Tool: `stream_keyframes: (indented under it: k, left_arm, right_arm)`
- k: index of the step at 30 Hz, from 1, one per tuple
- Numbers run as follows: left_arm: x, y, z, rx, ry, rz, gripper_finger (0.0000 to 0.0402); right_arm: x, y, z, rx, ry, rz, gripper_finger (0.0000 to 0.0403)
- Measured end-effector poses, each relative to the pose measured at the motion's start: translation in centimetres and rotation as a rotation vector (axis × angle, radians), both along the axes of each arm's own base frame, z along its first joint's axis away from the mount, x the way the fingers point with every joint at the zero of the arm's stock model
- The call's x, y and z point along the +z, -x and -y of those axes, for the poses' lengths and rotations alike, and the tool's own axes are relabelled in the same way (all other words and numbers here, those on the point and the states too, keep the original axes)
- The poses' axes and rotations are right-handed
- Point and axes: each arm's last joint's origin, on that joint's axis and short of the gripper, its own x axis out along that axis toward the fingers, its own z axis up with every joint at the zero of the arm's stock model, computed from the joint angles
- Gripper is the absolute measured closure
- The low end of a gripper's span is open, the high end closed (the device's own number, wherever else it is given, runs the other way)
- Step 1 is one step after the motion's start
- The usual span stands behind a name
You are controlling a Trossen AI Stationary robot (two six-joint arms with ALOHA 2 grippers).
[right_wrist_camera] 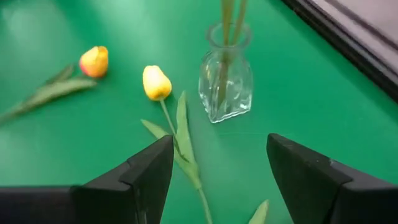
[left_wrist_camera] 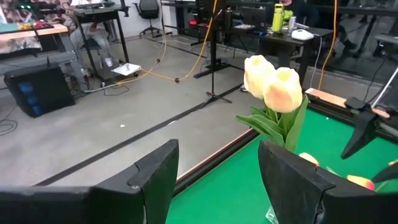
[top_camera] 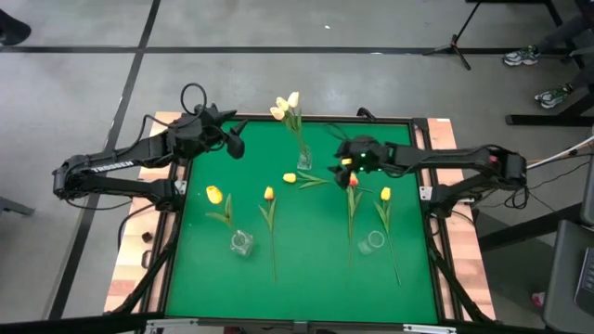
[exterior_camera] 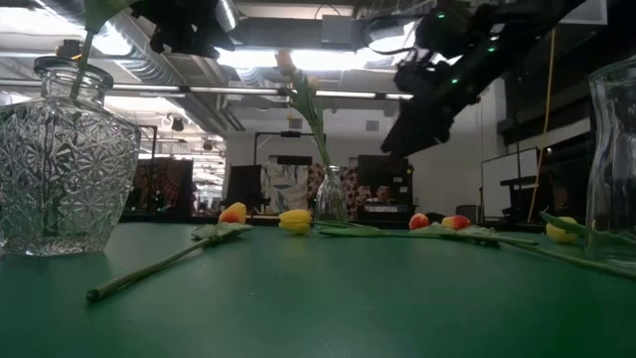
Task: Sort flowers into vase by color
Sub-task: Put the left yellow tulip into the bottom left transparent vase
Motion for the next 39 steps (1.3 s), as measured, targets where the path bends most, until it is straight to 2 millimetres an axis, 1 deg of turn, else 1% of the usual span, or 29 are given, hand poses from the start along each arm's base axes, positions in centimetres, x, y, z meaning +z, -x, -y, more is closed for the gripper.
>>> stream_keyframes:
  k: [3,6,11,16,29,35,37,39]
  left_arm:
    - [-0.1,0.0,0.0,0.0,0.003,-0.004,0.0185]
    - [-0.2,0.0,0.0,0.001,0.009,-0.015,0.0185]
    - [-0.4,0.1,0.0,0.005,0.028,-0.026,0.0185]
    - [-0.4,0.1,0.0,0.006,0.029,-0.027,0.0185]
    - [-0.4,0.1,0.0,0.006,0.029,-0.026,0.0185]
    - [-0.4,0.1,0.0,0.006,0.028,-0.026,0.0185]
    - [-0.4,0.1,0.0,0.006,0.029,-0.026,0.0185]
    - [-0.4,0.1,0.0,0.007,0.031,-0.022,0.0185]
  right_arm:
    - [-0.3,-1.6,0.1,0.025,0.064,-0.046,0.0146]
    - [-0.8,-3.1,0.4,0.067,0.092,-0.083,0.0146]
    - [-1.6,-4.5,0.7,0.139,0.102,-0.115,0.0146]
    - [-3.2,-5.1,0.8,0.18,0.114,-0.174,0.0146]
    - [-7.0,-6.0,0.9,0.262,0.053,-0.271,0.0146]
    - [-8.1,-6.2,0.9,0.266,0.044,-0.301,0.0146]
    - [-8.5,-6.2,0.9,0.266,0.04,-0.309,0.0153]
    - [-8.9,-6.2,0.9,0.266,0.033,-0.323,0.017]
